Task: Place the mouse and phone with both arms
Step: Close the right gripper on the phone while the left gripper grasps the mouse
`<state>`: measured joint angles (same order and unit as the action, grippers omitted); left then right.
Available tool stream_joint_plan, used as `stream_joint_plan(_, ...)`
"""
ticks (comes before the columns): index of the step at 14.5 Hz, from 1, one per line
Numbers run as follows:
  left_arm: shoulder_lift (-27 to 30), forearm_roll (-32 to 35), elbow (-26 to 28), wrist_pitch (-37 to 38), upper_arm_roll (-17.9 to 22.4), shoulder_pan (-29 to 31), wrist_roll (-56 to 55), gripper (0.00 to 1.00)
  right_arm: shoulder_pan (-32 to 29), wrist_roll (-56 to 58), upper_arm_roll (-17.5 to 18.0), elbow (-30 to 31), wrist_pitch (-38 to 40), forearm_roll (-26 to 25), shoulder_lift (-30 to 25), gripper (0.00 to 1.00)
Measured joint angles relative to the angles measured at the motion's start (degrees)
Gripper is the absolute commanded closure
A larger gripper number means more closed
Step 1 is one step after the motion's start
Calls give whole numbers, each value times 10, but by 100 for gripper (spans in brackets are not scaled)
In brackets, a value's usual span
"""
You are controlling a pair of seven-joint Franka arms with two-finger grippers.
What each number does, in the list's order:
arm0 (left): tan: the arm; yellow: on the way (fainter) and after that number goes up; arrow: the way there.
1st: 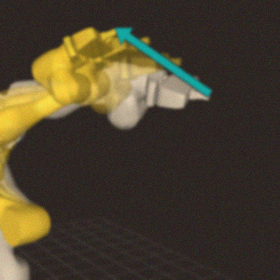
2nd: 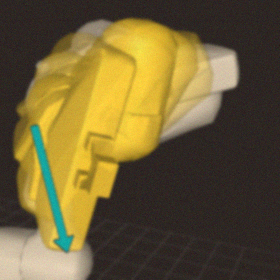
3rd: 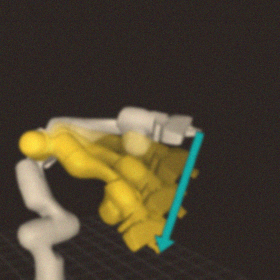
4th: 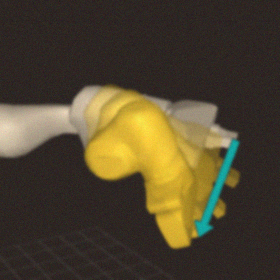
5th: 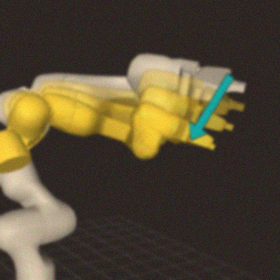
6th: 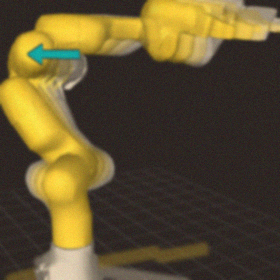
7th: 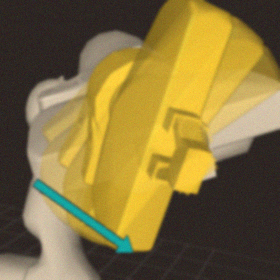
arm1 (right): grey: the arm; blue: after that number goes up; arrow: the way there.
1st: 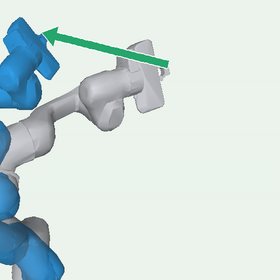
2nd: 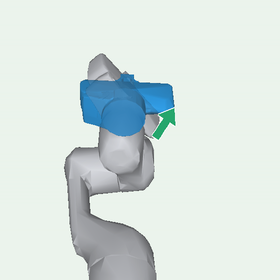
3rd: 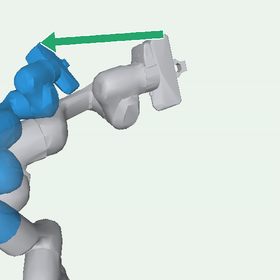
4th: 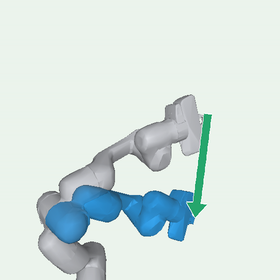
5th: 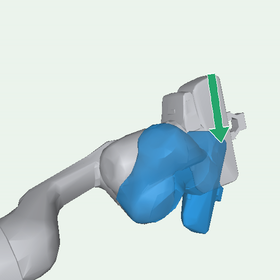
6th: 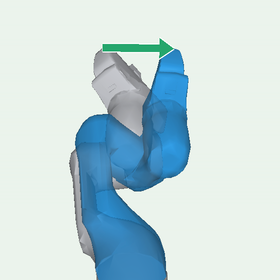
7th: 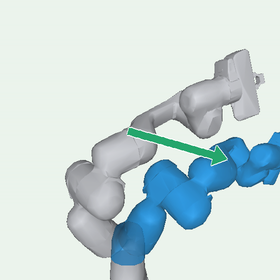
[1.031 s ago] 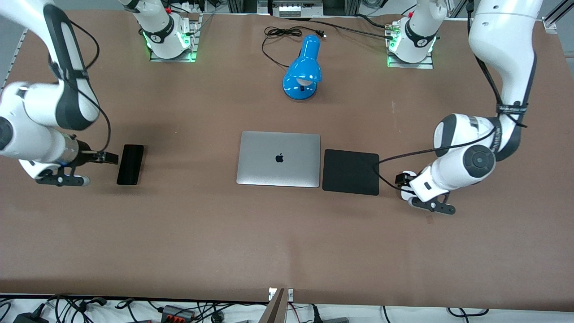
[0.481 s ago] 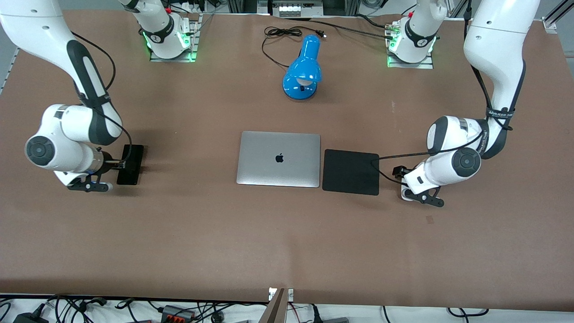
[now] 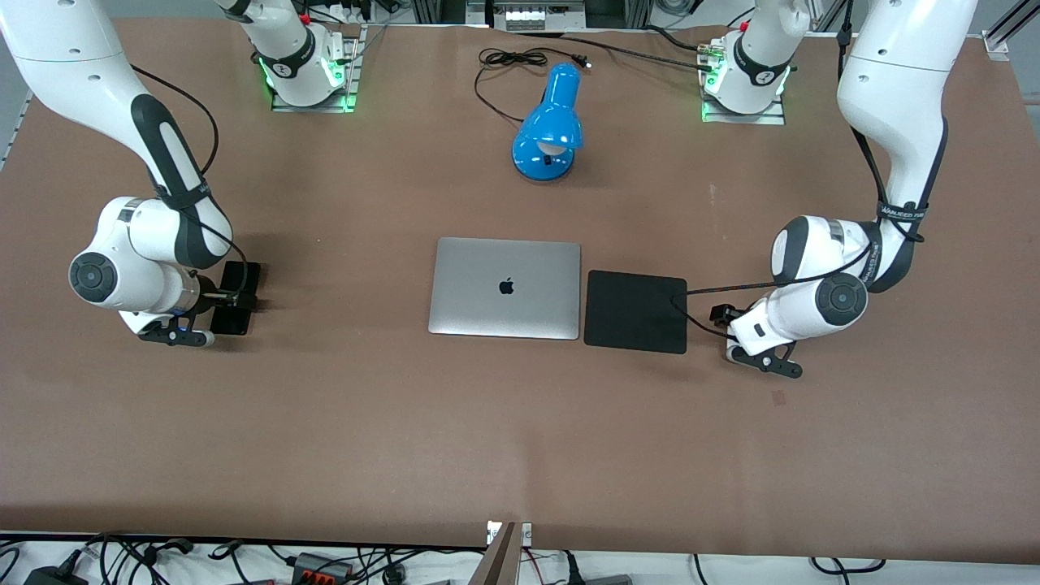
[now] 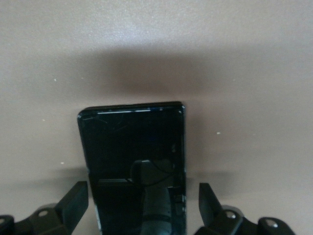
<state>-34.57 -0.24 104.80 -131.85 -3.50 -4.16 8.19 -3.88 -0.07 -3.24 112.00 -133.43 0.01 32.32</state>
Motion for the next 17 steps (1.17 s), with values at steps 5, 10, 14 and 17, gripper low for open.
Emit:
stream_joint_plan(5,-15,0,-2,-12,0,5,0,0,0,-2,2,0,0,4,2,0)
stream_joint_plan(10,-15,0,-4,-12,0,6,0,36,0,-2,2,0,0,4,5,3)
stream_joint_plan(14,-16,0,-5,-12,0,11,0,46,0,-2,2,0,0,5,5,32)
stream_joint_plan(17,-17,0,-9,-12,0,11,0,53,0,-2,3,-1,4,5,3,57)
